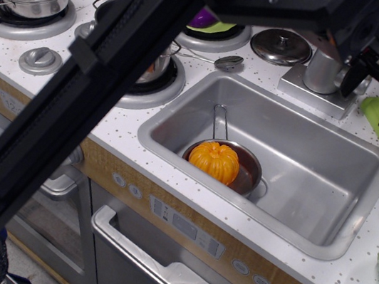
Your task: Turn lever vertical to front
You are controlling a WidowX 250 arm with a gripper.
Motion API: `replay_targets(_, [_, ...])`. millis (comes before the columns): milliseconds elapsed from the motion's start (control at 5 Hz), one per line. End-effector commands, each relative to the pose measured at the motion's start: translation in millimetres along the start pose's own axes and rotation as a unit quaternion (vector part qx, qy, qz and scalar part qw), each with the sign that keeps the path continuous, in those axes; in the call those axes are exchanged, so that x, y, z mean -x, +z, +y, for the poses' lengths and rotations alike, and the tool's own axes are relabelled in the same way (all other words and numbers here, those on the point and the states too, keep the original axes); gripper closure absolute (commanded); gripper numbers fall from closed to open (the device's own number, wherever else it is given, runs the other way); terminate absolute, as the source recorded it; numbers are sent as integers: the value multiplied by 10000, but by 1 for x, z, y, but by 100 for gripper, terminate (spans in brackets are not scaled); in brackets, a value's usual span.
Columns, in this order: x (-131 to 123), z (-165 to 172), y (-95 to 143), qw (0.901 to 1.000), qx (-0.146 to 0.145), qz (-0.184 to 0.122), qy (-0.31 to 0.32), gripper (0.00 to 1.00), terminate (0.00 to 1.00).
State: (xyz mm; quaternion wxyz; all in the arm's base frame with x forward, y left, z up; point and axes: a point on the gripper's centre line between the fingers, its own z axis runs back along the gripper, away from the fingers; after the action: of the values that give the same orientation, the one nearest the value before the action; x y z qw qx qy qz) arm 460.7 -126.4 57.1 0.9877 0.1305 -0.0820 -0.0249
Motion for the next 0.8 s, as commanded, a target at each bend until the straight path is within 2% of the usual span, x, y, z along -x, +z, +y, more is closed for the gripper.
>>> replay_targets(0, [-25,18,65,9921,61,-1228,260,0,0])
replay_targets(400, [-40,28,69,9843,-44,-1753,190,0,0])
replay_targets(600, [-48,35,67,9829,-103,-1833,118,0,0])
